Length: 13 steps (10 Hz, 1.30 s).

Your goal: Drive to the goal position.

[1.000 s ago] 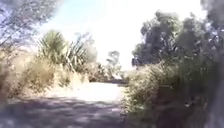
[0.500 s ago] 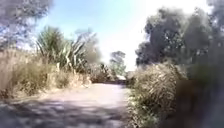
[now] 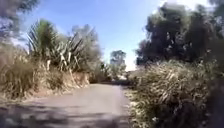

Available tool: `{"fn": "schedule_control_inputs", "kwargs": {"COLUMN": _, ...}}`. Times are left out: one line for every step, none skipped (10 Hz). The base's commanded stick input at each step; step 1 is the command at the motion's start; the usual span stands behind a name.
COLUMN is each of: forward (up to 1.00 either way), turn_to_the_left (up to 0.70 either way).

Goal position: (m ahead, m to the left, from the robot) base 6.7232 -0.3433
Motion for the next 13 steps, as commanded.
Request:
{"fn": "schedule_control_inputs", "kwargs": {"forward": 1.00, "turn_to_the_left": 0.00}}
{"fn": "schedule_control_inputs", "kwargs": {"forward": 1.00, "turn_to_the_left": 0.00}}
{"fn": "schedule_control_inputs", "kwargs": {"forward": 1.00, "turn_to_the_left": 0.00}}
{"fn": "schedule_control_inputs", "kwargs": {"forward": 1.00, "turn_to_the_left": 0.00}}
{"fn": "schedule_control_inputs", "kwargs": {"forward": 1.00, "turn_to_the_left": 0.00}}
{"fn": "schedule_control_inputs", "kwargs": {"forward": 1.00, "turn_to_the_left": 0.00}}
{"fn": "schedule_control_inputs", "kwargs": {"forward": 1.00, "turn_to_the_left": 0.00}}
{"fn": "schedule_control_inputs", "kwargs": {"forward": 1.00, "turn_to_the_left": 0.00}}
{"fn": "schedule_control_inputs", "kwargs": {"forward": 1.00, "turn_to_the_left": 0.00}}
{"fn": "schedule_control_inputs", "kwargs": {"forward": 1.00, "turn_to_the_left": 0.00}}
{"fn": "schedule_control_inputs", "kwargs": {"forward": 1.00, "turn_to_the_left": 0.00}}
{"fn": "schedule_control_inputs", "kwargs": {"forward": 1.00, "turn_to_the_left": 0.00}}
{"fn": "schedule_control_inputs", "kwargs": {"forward": 1.00, "turn_to_the_left": 0.00}}
